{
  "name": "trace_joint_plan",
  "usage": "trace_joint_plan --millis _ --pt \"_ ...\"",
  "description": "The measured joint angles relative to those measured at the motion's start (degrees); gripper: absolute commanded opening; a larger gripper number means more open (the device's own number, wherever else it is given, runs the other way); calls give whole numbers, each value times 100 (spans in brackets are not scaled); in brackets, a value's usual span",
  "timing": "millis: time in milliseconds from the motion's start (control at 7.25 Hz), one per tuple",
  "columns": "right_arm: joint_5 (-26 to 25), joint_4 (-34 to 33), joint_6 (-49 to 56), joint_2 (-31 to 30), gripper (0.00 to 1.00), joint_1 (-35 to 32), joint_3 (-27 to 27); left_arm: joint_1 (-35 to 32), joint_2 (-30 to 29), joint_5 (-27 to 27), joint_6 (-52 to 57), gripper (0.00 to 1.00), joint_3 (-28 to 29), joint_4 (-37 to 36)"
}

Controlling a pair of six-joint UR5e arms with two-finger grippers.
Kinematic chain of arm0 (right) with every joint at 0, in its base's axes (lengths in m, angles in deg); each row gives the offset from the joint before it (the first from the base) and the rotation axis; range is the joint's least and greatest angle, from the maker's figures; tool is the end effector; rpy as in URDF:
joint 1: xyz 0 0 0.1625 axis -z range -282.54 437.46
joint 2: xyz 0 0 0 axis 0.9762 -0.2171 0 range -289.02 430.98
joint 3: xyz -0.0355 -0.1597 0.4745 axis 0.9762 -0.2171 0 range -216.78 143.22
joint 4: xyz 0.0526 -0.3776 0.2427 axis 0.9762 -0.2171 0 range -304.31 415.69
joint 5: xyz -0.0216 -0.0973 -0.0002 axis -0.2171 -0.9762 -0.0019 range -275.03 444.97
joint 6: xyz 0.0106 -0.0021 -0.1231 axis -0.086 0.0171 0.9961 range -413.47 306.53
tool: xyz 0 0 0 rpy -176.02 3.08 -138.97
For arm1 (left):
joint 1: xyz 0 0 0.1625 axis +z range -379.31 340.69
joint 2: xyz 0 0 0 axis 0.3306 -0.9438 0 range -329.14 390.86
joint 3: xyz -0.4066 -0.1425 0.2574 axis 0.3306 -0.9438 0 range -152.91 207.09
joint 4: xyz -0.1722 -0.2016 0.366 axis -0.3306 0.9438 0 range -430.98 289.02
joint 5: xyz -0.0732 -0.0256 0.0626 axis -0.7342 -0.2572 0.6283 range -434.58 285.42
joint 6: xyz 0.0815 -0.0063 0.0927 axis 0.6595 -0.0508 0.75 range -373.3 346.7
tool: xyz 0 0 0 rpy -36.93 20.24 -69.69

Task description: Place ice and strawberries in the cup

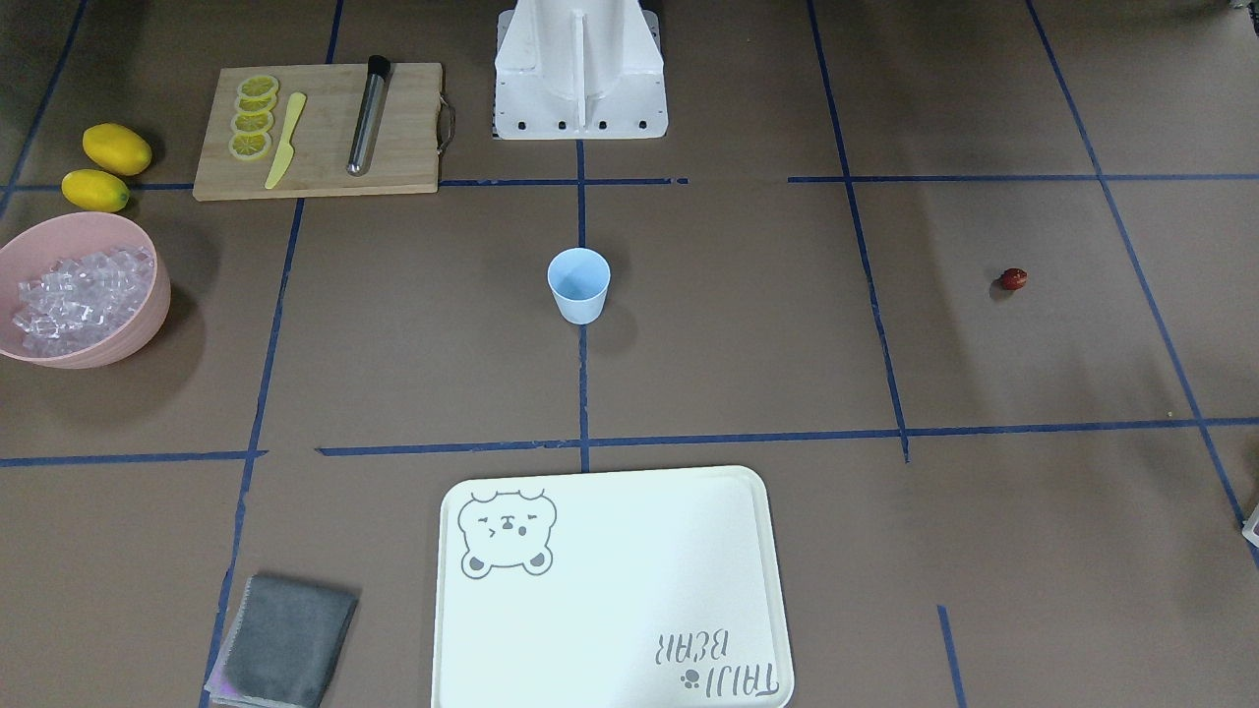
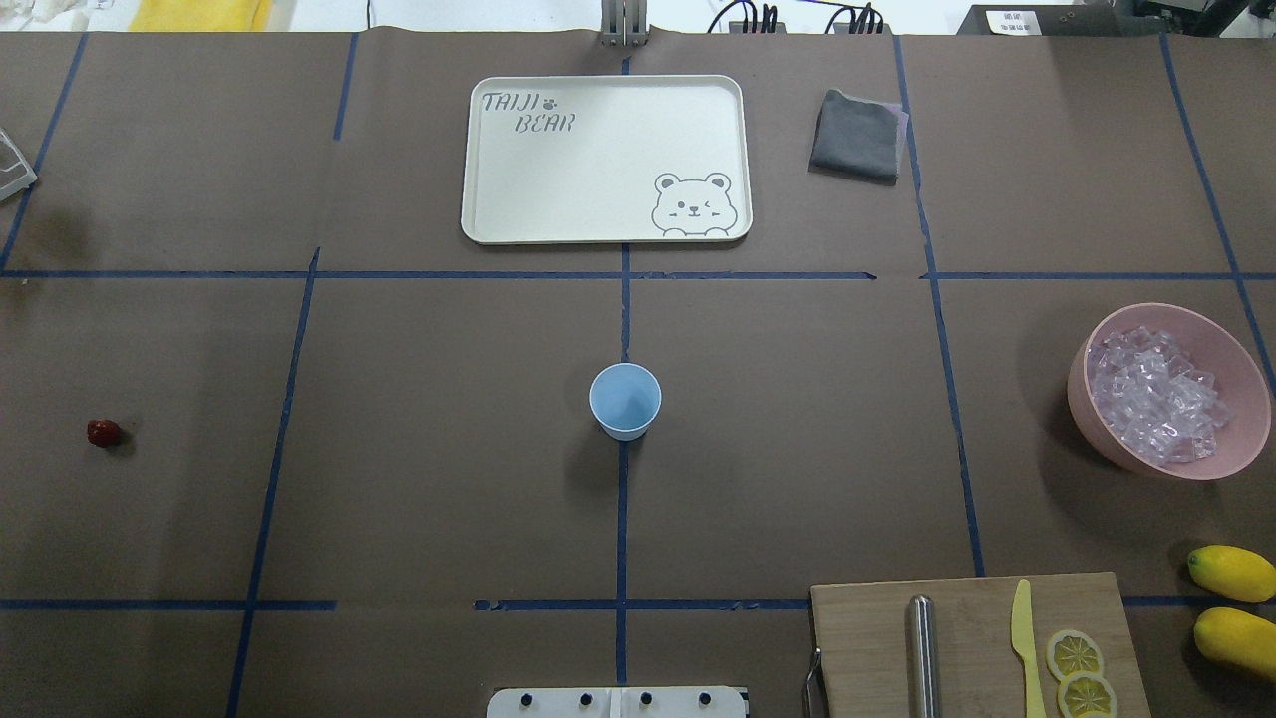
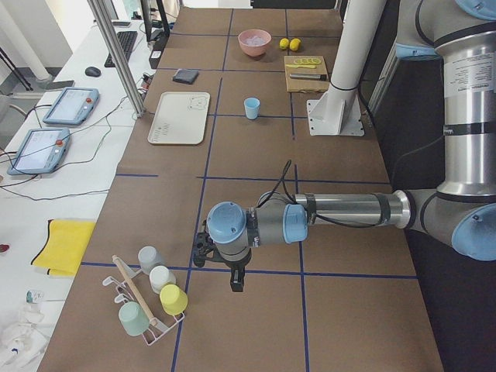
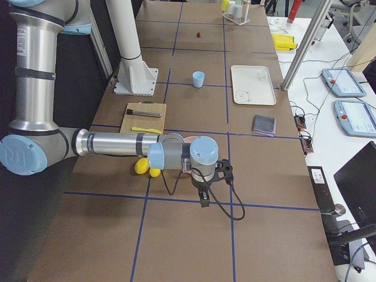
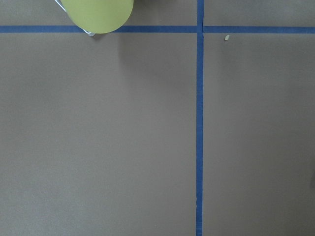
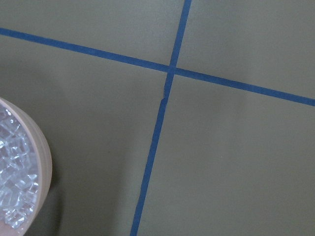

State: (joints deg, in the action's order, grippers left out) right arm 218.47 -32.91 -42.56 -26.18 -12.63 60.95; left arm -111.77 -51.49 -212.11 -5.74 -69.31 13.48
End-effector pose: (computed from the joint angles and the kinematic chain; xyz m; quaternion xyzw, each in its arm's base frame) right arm 0.0491 -0.4719 0.7423 0.0514 -0.3672 -0.0939 0.9240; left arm -0.0617 -0.4518 0.7640 -0.0188 0.4055 0.0168 0.9137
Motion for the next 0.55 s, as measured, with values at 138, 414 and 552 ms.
trace_joint_plan --millis 138,414,552 --pt "2 3 -1 -5 100 0 3 2 -13 1 -2 100 -4 -4" --pt "17 40 15 16 100 11 20 3 -36 -18 -14 100 -4 -10" --pt "18 176 28 23 100 14 27 1 -40 -24 -16 100 0 -9"
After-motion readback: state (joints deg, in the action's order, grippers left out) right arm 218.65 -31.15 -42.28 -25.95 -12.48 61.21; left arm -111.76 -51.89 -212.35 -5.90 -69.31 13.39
